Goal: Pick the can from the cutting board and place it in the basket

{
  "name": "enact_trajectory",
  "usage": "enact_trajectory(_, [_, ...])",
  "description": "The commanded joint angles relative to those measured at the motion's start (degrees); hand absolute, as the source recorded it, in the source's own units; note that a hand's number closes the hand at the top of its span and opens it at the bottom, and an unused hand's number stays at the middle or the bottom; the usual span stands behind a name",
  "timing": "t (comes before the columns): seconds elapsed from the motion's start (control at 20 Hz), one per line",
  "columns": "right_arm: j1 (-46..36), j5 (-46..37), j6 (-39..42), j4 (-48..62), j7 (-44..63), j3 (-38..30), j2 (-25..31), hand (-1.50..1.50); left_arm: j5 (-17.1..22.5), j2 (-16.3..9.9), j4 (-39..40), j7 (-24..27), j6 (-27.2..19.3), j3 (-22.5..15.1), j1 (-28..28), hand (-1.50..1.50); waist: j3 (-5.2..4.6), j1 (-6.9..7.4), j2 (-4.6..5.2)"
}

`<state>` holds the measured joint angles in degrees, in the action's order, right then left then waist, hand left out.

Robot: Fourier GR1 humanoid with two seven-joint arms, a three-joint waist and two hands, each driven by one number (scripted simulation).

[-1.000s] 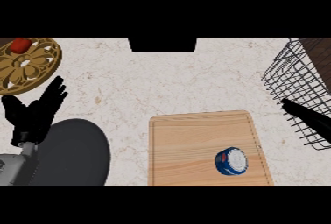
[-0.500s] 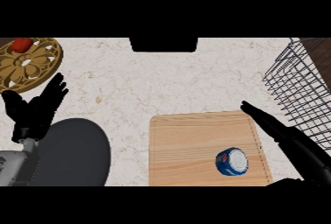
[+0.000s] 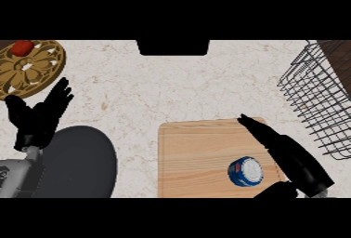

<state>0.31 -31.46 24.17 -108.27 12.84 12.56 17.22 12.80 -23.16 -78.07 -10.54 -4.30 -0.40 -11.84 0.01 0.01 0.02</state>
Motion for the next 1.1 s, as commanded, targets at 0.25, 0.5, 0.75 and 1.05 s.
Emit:
enact_trajectory(0.25, [2.40, -2.03, 1.07, 3.23, -8.53, -3.96, 1.32, -1.50, -3.62, 3.60, 6.34, 3.53, 2.46, 3.17, -1.74, 0.00, -0.02, -0.31, 0.01])
enact_trajectory(0.5, [3.29, -0.22, 4.60, 1.00, -8.51, -3.98, -0.73, -1.50, -4.47, 3.72, 0.14, -1.53, 2.81, 4.17, -0.86, 0.00, -0.01, -0.16, -0.04])
enact_trajectory(0.75, [2.74, -2.30, 5.08, 1.13, -9.57, -2.99, -2.49, -1.50, -4.80, 4.63, -2.48, -2.19, 4.86, 5.44, 0.57, 0.00, -0.02, -0.08, -0.04])
enact_trajectory(1.05, [5.08, -9.00, 1.58, 1.04, -8.57, -0.15, -4.46, -1.50, -6.51, 5.86, -3.75, -3.94, 3.72, 6.23, 0.32, 0.00, -0.01, -0.09, -0.06])
